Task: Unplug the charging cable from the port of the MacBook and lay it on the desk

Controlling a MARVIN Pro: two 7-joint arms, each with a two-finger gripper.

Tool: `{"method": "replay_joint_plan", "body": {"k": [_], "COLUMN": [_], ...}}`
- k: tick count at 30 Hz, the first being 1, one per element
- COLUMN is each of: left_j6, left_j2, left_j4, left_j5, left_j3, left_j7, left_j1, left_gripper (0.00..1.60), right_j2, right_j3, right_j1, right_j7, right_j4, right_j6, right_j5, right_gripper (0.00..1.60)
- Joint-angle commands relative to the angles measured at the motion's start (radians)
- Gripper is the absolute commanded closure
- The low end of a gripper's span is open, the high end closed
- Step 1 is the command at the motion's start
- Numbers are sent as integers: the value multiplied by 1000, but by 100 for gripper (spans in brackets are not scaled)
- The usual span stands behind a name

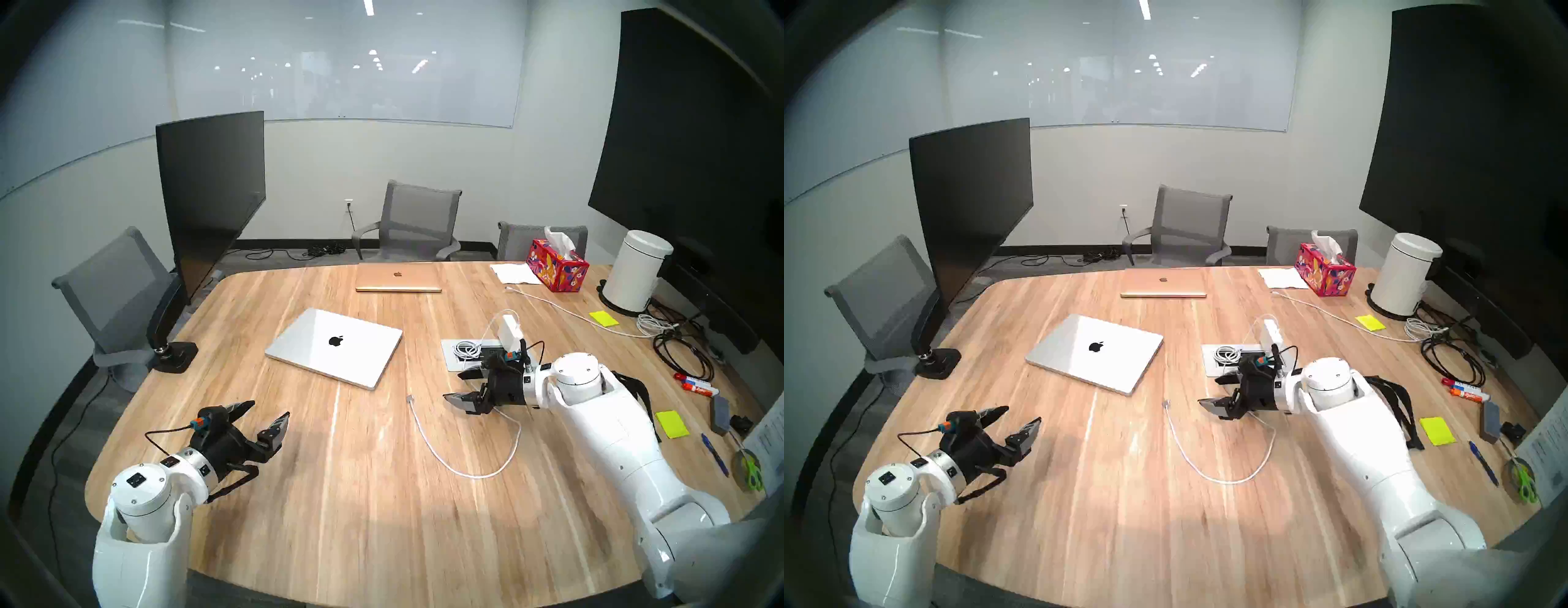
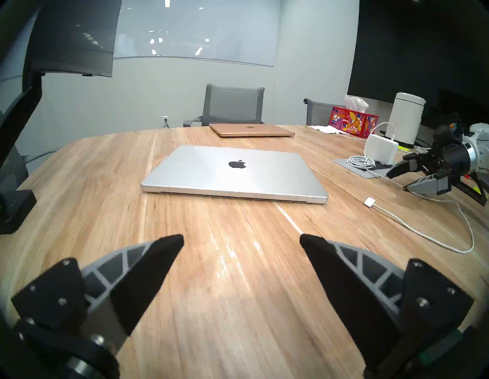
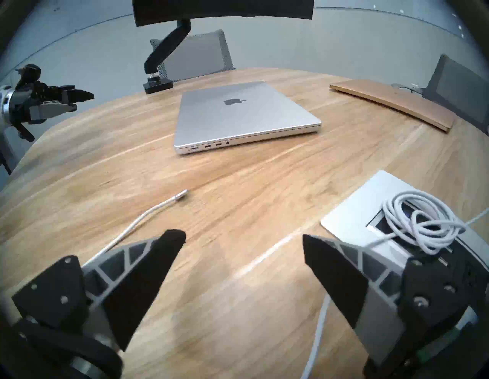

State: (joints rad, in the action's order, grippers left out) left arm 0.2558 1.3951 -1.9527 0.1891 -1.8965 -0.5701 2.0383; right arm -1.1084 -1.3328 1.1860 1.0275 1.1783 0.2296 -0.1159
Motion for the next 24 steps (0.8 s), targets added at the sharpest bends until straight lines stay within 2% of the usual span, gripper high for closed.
{"method": "replay_joint_plan", "body": {"k": [1,14,19,24], "left_j6": [-1,-1,-1,-1], "left_j2": [-2,-2,-2,-2], "left_j4": [-14,-14,-14,-14], "left_j5": [-2,-2,-2,-2], "left_j3": [-1,-2,-2,-2], "left_j7": [0,0,0,0], "left_j1": [-1,-1,-1,-1], "left_gripper": [0,0,0,0], "right_j2": [-2,-24,-40,-56], "right_j3": [-39,-138,-224,-282], "right_j1": [-7,9,54,92], "right_j7": [-2,-3,-24,-52], "right_j4": [51,121,175,225], "right_j6": [-1,17,63,95], "right_j5": [-34,-115,-180,-218], "right_gripper": [0,0,0,0]}}
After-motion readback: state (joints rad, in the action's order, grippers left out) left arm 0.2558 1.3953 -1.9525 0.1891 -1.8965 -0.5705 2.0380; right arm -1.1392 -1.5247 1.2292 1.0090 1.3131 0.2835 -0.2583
